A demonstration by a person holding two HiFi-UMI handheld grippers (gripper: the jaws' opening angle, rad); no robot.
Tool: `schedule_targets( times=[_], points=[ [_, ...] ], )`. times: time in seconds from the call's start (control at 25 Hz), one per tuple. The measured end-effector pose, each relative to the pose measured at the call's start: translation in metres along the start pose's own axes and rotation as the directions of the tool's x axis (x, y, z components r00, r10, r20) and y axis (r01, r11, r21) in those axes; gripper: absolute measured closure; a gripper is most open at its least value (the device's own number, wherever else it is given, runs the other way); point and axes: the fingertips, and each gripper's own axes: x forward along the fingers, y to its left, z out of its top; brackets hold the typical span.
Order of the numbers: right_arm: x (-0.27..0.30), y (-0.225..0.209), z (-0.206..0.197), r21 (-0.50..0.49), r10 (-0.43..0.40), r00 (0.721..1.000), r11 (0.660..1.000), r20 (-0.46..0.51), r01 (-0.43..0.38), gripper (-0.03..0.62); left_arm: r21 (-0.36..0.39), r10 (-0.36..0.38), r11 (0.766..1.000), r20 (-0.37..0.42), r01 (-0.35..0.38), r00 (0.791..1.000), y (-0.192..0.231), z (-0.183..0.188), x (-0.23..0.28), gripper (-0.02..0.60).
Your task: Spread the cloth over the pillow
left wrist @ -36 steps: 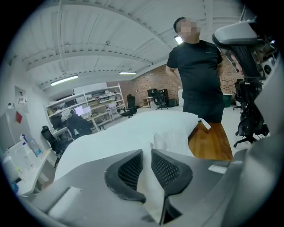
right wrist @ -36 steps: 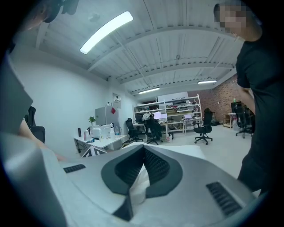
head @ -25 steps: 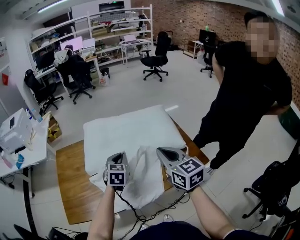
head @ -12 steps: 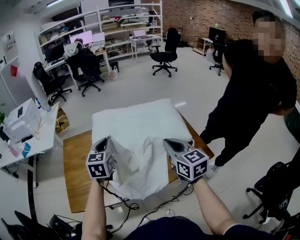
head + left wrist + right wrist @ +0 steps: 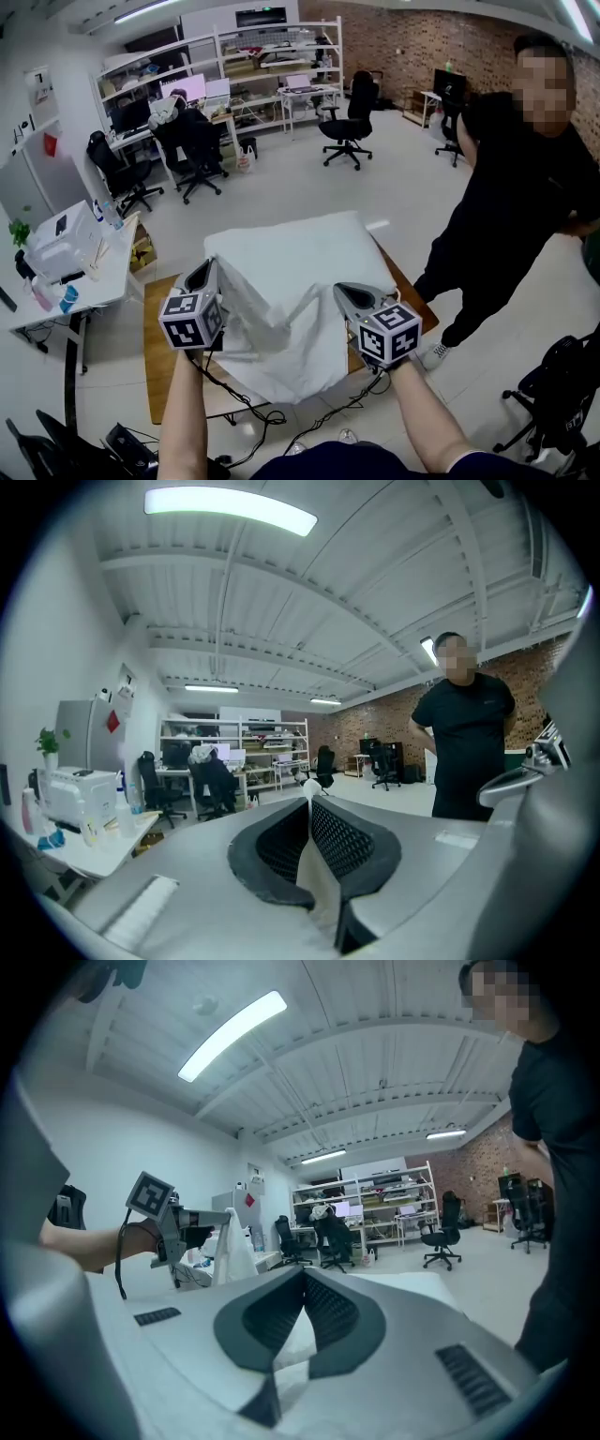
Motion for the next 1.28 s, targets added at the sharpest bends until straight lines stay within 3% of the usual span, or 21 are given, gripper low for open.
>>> schedule_targets(
  times=[0.28, 0.64, 1.12, 1.28],
  points=[
    [-0.002, -0.007, 0.004, -0.008, -0.019, 1.000, 1.000, 0.007, 0.020, 0.591, 0.027, -0.008, 1.000, 0.113, 0.005, 0.994, -0.002, 0.073, 0.001, 0.561],
    [-0.005, -0.013, 0.007, -0.007, -0.027, 1.000, 1.000, 0.015, 0.027, 0.591, 0.067, 0.003, 0.998, 0.189, -0.016, 0.982, -0.006, 0.150, 0.002, 0.561],
    [0.001, -0.017, 0.039, -0.041, -0.018, 0.997, 0.999, 0.076, 0.022, 0.591, 0.089, -0.055, 0.996, 0.282, 0.031, 0.958, -0.025, 0.243, 0.003, 0.561],
    [0.008, -0.015, 0.045, -0.049, -0.003, 0.996, 0.999, 0.084, 0.007, 0.592, 0.087, -0.093, 0.994, 0.323, 0.069, 0.942, -0.032, 0.277, -0.001, 0.561]
  ],
)
